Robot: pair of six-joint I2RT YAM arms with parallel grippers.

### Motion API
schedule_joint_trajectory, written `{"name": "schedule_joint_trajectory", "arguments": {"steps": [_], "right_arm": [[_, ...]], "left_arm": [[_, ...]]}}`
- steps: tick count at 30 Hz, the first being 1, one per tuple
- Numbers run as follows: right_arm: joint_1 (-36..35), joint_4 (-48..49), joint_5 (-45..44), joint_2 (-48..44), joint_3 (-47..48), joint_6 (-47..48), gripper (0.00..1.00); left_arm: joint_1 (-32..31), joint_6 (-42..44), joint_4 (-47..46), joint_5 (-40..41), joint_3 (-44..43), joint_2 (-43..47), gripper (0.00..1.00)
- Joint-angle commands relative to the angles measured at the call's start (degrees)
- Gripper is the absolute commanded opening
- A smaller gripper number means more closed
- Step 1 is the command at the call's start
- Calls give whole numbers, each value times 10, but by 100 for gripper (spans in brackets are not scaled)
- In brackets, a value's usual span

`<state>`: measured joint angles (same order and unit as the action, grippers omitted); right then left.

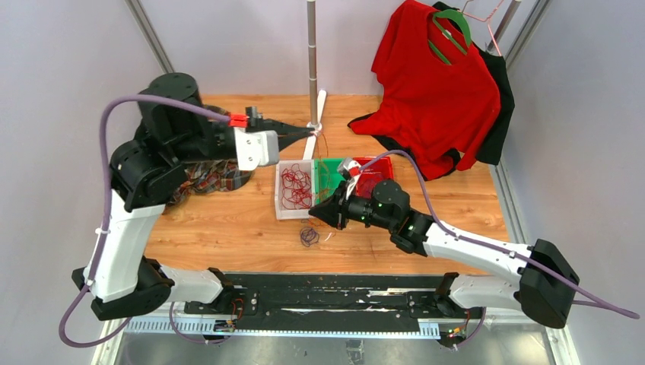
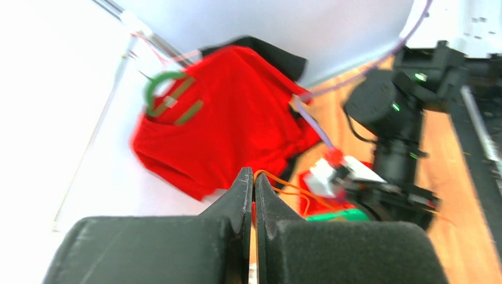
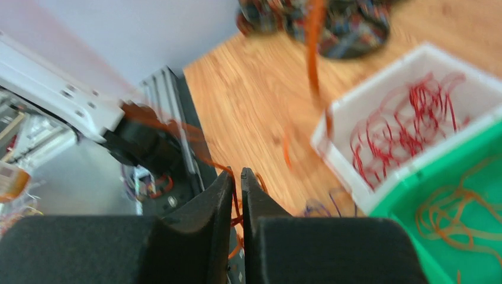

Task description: Untangle the cables

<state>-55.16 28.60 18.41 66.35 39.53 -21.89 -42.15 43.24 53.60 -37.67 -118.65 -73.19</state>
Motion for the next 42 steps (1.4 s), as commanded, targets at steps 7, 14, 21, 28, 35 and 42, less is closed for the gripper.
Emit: {"name": "schedule_joint_trajectory", "arguments": {"steps": [7,14,21,28,35,42], "right_arm": [[-27,-75,-22,39,-42,-3,14],[-38,-73,-42,61,-46,-21,12],[-33,-117,-130,-16,-50,-12,18],[0,-163,-266,-124,-85,-23,32],[43,-237,-373,-190,-104,-38,35],[64,-285,-424,-206,-104,-28,34]], "left_arm": [[-6,52,-227,79,-36,17,0],[-5,53,-286,90,-47,7,0],[-6,37,-314,77,47,25,0],[-6,7,-367,74,136,17,1],[-5,5,-419,78,215,-11,0],[-5,26,-455,104,282,-47,0]]}}
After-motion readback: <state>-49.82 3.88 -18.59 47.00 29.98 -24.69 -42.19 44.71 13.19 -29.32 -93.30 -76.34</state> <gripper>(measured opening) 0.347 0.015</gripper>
